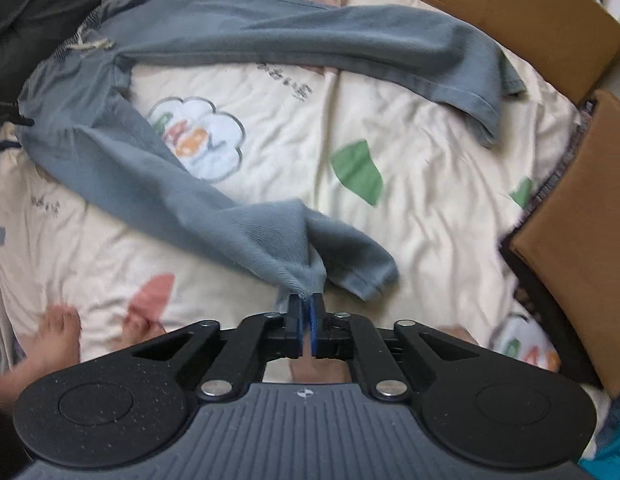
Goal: Fold clothes
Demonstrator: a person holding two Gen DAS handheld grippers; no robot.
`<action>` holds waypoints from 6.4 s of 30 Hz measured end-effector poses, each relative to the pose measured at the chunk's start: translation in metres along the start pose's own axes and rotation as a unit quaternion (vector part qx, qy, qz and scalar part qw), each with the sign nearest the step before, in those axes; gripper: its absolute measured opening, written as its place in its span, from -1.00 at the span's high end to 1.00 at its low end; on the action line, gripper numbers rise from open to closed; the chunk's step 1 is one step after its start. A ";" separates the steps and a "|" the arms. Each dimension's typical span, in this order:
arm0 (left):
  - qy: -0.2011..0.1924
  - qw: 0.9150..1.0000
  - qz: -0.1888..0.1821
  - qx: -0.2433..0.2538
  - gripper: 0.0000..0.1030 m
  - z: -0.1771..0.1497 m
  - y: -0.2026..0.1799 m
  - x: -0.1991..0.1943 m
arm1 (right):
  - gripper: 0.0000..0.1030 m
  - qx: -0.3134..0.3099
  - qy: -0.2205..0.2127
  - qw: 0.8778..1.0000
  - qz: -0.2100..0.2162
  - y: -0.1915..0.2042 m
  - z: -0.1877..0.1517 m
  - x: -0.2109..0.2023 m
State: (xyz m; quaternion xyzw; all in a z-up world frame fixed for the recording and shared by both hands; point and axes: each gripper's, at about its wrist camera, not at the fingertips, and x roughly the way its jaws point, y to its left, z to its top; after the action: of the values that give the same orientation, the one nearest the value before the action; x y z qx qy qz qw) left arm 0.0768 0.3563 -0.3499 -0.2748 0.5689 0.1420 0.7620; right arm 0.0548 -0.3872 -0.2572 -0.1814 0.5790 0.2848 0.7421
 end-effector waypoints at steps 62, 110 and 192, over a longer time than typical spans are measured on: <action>-0.051 0.977 -0.018 0.205 0.21 0.050 -0.164 -0.089 | 0.18 0.225 -0.164 0.959 -0.043 -0.159 0.045 0.042; -0.060 0.954 -0.091 0.281 0.06 0.021 -0.201 0.051 | 0.84 0.069 -0.090 0.962 -0.250 -0.156 0.086 0.078; -0.130 0.904 0.051 0.404 -0.14 0.202 -0.328 0.039 | 0.54 -0.012 -0.044 0.962 -0.268 -0.214 0.199 0.119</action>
State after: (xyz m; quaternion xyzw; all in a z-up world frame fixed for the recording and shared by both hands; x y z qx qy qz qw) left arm 0.4224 0.2044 -0.2614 0.1073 0.4866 -0.0270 0.8666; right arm 0.3607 -0.4079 -0.3323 -0.3261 0.4729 0.0897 0.8136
